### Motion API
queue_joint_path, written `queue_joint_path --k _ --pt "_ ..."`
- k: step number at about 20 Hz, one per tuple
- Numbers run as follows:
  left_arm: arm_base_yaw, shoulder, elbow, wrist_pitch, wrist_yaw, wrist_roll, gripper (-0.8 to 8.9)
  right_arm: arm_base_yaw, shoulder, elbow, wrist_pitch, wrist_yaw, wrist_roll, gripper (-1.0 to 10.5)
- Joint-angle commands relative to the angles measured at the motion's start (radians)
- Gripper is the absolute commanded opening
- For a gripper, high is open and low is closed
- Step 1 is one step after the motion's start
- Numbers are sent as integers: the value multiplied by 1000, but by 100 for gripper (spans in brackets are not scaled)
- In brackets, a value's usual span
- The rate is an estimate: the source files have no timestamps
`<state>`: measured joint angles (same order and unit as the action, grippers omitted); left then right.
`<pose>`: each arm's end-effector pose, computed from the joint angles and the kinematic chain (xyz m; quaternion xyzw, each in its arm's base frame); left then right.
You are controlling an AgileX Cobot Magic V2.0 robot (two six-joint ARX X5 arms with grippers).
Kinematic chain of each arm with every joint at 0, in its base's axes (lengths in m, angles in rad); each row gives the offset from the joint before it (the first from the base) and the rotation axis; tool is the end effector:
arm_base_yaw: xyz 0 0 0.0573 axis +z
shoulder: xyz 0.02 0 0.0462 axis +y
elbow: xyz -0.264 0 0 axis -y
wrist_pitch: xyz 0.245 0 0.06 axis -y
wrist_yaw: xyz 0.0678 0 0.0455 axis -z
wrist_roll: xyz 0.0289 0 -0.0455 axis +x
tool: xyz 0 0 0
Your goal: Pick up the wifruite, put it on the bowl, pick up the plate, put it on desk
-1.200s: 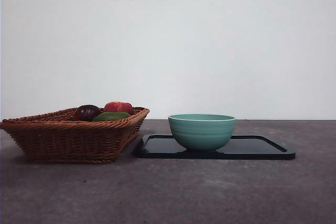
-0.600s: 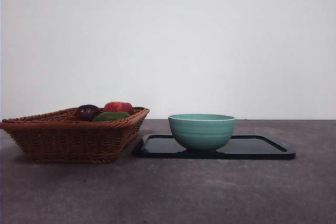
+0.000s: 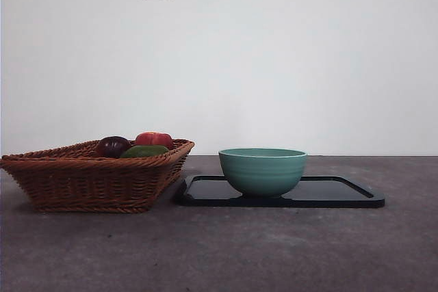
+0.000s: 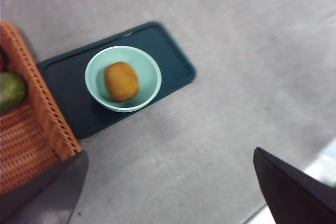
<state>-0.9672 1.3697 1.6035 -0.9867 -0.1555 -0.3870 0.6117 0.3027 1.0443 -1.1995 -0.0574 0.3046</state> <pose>0.1524 -0.2132 0.4114 0.0277 0.3760 -0.3005 0.8761 -0.0052 -0.0016 0.3492 0.0782 0.2643 0.2830 0.9187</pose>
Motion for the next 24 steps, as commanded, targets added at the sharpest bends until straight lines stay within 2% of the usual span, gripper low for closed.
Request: queue_joint_path --k 1,7,13,24 --pt "19 108 112 -57 -2 19 500 7 3 9 9 -3 10 606" --pt "83 410 424 -257 -1 64 500 7 3 9 -9 -2 9 606" --pt "127 658 660 -294 0 88 500 7 3 9 -14 -2 9 606" --pt "170 891 680 -137 1 132 499 7 3 9 -16 -3 8 606"
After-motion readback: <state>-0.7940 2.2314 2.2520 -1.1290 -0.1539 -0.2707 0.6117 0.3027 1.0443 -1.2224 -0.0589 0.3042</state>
